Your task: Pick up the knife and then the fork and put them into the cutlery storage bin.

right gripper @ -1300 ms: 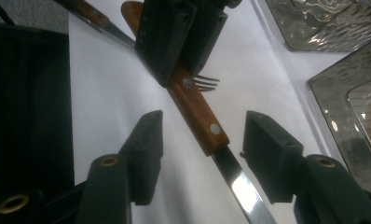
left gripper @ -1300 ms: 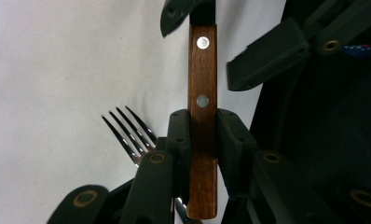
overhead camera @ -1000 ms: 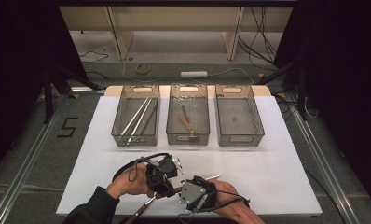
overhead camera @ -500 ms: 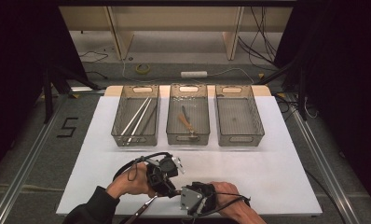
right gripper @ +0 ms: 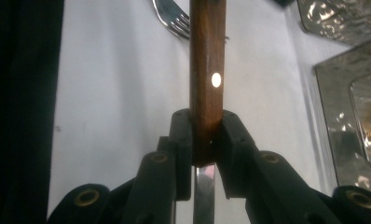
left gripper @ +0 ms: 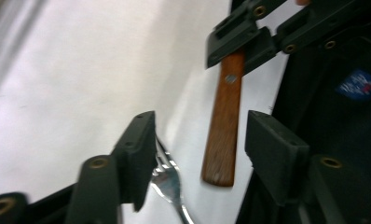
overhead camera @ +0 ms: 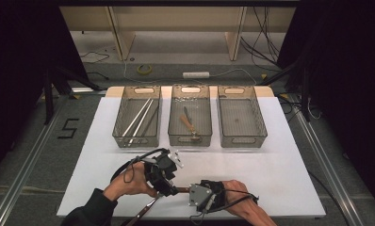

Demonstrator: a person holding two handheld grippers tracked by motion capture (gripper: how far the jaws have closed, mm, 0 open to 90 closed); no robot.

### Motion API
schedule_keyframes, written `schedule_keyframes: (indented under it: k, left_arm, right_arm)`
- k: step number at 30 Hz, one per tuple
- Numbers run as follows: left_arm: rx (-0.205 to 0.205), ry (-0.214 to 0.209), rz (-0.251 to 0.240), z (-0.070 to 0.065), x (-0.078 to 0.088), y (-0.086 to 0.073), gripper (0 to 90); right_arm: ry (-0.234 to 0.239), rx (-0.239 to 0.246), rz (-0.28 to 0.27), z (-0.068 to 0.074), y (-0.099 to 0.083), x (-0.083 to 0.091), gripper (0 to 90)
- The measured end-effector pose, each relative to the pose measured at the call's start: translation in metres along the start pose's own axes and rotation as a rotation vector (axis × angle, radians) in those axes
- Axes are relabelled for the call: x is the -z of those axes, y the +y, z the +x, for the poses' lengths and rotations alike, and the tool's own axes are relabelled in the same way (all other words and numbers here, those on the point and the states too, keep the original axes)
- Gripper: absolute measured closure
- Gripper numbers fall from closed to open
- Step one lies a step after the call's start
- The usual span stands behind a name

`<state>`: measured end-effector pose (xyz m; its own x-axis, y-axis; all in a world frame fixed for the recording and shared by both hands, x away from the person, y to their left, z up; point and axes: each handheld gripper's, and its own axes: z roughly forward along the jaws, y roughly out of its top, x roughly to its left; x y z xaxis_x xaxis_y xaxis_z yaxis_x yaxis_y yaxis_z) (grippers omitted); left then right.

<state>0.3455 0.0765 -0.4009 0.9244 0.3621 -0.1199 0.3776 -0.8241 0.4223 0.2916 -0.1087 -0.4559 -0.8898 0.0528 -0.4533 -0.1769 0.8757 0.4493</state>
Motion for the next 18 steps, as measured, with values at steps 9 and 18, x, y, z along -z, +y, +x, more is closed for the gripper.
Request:
schedule_keyframes:
  k: [9, 18]
  left_arm:
    - [0.087, 0.057, -0.17, 0.01, 0.027, -0.014, 31.5]
    - [0.144, 0.131, -0.264, 0.007, 0.038, -0.036, 23.4]
  right_arm:
    - [-0.013, -0.061, 0.02, -0.011, -0.018, 0.007, 77.8]
    - [-0.068, -0.247, -0.014, -0.043, -0.044, 0.025, 77.8]
